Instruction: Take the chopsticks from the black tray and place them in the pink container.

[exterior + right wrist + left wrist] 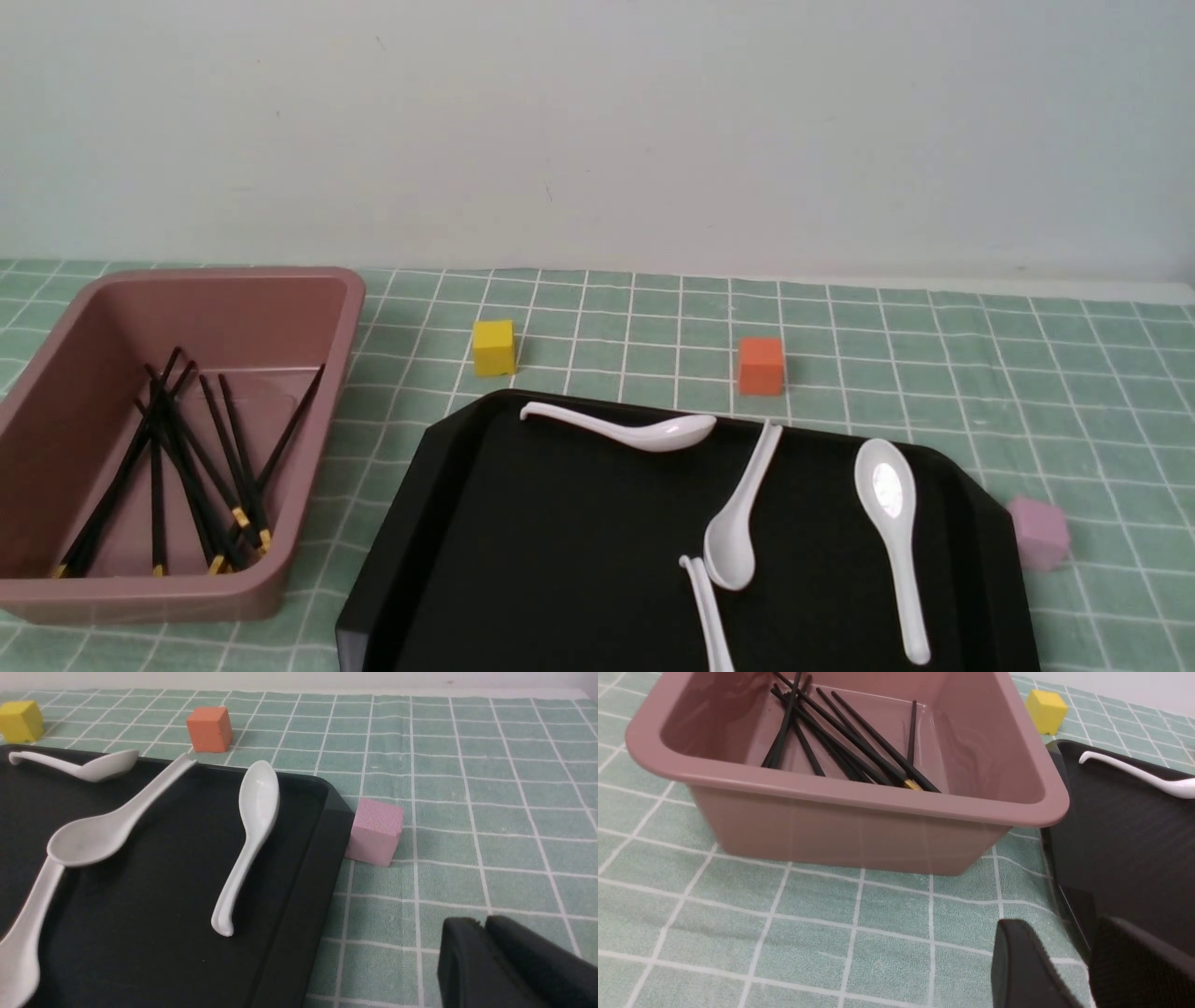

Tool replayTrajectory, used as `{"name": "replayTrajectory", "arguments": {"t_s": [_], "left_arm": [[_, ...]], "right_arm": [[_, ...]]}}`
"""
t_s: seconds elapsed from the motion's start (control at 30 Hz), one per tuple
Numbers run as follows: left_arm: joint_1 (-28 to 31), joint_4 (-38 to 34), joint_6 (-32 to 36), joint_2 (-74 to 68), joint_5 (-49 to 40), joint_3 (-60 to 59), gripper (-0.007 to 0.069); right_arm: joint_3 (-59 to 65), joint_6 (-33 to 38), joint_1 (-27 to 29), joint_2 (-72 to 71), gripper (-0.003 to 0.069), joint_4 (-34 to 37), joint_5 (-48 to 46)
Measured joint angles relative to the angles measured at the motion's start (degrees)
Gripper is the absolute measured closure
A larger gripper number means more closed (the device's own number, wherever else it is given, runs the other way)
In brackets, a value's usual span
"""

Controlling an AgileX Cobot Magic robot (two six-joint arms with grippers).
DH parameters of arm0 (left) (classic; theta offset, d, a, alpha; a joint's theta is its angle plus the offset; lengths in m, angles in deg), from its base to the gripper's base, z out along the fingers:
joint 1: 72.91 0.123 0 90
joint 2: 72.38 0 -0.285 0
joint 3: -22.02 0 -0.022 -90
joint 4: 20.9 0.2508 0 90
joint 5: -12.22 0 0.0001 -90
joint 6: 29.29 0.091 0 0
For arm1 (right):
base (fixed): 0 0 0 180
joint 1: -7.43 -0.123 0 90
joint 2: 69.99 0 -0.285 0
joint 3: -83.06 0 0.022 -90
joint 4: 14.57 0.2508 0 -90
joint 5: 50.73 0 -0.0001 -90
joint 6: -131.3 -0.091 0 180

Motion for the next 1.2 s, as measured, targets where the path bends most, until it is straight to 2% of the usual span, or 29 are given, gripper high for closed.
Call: {"name": "replayTrajectory", "arguments": {"t_s": [1.2], "left_arm": [[0.0,0.0,0.0,0.0,0.0,0.0,0.0386]], "right_arm": [[-0.05,-0.07,0.0,0.0,0.0534,0.0,-0.05]]}}
